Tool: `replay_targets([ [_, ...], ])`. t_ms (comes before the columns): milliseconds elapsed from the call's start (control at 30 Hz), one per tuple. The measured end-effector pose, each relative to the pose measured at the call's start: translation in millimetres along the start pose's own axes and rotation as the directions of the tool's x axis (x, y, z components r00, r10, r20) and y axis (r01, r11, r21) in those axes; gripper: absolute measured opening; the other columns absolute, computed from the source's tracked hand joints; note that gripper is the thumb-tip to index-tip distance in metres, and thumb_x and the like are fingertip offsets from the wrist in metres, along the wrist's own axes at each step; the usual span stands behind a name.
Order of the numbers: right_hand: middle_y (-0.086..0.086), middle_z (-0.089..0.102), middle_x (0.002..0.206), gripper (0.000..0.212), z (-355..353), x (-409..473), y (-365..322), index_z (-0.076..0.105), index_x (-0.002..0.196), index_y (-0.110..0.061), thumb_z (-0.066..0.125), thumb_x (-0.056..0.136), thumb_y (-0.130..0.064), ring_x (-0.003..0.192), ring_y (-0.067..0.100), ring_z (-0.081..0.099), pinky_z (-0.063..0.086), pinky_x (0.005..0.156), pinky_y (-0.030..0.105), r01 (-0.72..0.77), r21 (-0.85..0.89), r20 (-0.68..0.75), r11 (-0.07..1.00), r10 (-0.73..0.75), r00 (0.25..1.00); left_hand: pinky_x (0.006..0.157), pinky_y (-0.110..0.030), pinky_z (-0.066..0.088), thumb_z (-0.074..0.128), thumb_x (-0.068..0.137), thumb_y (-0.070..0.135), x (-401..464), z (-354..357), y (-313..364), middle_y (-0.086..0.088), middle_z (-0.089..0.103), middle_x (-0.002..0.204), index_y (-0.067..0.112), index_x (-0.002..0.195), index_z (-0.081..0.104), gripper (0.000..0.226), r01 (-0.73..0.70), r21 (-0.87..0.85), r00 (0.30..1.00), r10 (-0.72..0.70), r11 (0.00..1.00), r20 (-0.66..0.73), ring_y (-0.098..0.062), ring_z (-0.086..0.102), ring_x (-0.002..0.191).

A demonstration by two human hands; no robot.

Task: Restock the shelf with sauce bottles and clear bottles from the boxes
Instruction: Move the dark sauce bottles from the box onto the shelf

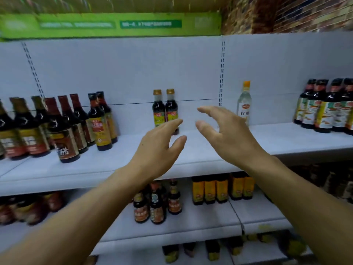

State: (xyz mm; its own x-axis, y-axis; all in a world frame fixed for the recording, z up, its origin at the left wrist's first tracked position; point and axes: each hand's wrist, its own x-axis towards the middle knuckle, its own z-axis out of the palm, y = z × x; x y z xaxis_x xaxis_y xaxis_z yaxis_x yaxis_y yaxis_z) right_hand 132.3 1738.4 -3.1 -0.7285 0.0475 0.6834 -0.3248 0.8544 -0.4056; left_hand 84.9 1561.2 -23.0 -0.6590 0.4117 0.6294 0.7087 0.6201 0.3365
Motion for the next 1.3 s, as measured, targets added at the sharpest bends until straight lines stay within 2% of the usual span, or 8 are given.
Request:
replay_targets([
  [333,-0.006,0.057,0.134,0.04,62.4,1.6,-14.6,0.053,0.137,-0.023,0.051,0.099,-0.037,0.124,0.011,0.049,0.036,0.097,0.024,0.009,0.052,0.067,0.999,-0.012,0.998,0.108,-0.021,0.026,0.049,0.099,0.04,-24.8,-1.3,-55.0,0.008,0.043,0.151,0.026,0.148,0.038,0.053,0.071,0.029,0.997,-0.072,0.997,0.036,-0.008,0.037,0.138],
  [600,-0.008,0.051,0.142,0.044,115.0,-19.2,-1.4,0.05,0.14,-0.024,0.049,0.099,-0.04,0.131,0.009,0.042,0.033,0.105,0.026,-0.091,0.003,0.182,0.996,0.089,0.979,0.106,-0.018,0.024,0.051,0.097,0.041,-52.6,33.6,-105.3,0.009,0.042,0.151,0.028,0.148,0.039,0.053,0.116,-0.076,0.986,-0.106,0.99,0.127,-0.006,0.037,0.137],
  [733,-0.009,0.049,0.144,0.044,149.3,-47.6,13.6,0.049,0.14,-0.025,0.049,0.099,-0.041,0.134,0.009,0.04,0.033,0.108,0.029,-0.17,-0.015,0.261,0.985,0.168,0.951,0.106,-0.022,0.029,0.054,0.097,0.037,-76.3,60.7,-131.8,0.005,0.046,0.149,0.024,0.146,0.042,0.053,0.164,-0.119,0.967,-0.136,0.979,0.215,-0.011,0.041,0.136],
  [867,-0.006,0.055,0.138,0.043,179.2,-75.1,27.7,0.053,0.137,-0.024,0.05,0.098,-0.041,0.129,0.012,0.046,0.038,0.105,0.03,-0.217,-0.038,0.299,0.975,0.218,0.929,0.095,-0.027,0.043,0.056,0.095,0.031,-95.4,85.0,-148.7,0.005,0.06,0.132,0.028,0.136,0.052,0.041,0.16,-0.183,0.952,-0.102,0.97,0.289,-0.012,0.055,0.119],
  [967,-0.005,0.056,0.136,0.042,198.0,-94.3,37.4,0.054,0.136,-0.023,0.05,0.098,-0.04,0.127,0.012,0.047,0.04,0.103,0.031,-0.258,-0.033,0.33,0.966,0.254,0.909,0.09,-0.012,0.036,0.056,0.095,0.035,-111.1,102.5,-157.7,0.008,0.059,0.131,0.031,0.136,0.051,0.042,0.197,-0.211,0.942,-0.125,0.957,0.311,0.001,0.05,0.115],
  [1033,-0.006,0.055,0.136,0.042,209.3,-107.8,45.4,0.054,0.136,-0.024,0.05,0.098,-0.04,0.127,0.012,0.046,0.041,0.103,0.033,-0.288,-0.028,0.364,0.957,0.278,0.889,0.087,-0.01,0.034,0.055,0.095,0.036,-121.9,115.2,-162.8,0.008,0.059,0.131,0.031,0.138,0.049,0.044,0.22,-0.215,0.93,-0.138,0.952,0.341,0.002,0.049,0.113],
  [1200,-0.003,0.053,0.139,0.043,235.2,-139.6,65.0,0.052,0.138,-0.022,0.048,0.1,-0.04,0.129,0.014,0.045,0.039,0.107,0.038,-0.345,-0.012,0.462,0.939,0.311,0.83,0.102,-0.02,0.035,0.053,0.096,0.039,-153.0,147.8,-174.9,0.004,0.048,0.147,0.022,0.147,0.042,0.054,0.301,-0.111,0.875,-0.228,0.947,0.427,-0.01,0.045,0.131],
  [1300,-0.002,0.052,0.14,0.043,252.1,-159.0,80.6,0.051,0.139,-0.021,0.049,0.1,-0.038,0.13,0.015,0.044,0.038,0.106,0.033,-0.366,-0.024,0.522,0.93,0.324,0.789,0.107,-0.026,0.033,0.054,0.097,0.037,-175.0,168.3,-177.7,0.002,0.044,0.151,0.021,0.148,0.039,0.056,0.375,-0.091,0.826,-0.288,0.923,0.484,-0.014,0.041,0.136],
])
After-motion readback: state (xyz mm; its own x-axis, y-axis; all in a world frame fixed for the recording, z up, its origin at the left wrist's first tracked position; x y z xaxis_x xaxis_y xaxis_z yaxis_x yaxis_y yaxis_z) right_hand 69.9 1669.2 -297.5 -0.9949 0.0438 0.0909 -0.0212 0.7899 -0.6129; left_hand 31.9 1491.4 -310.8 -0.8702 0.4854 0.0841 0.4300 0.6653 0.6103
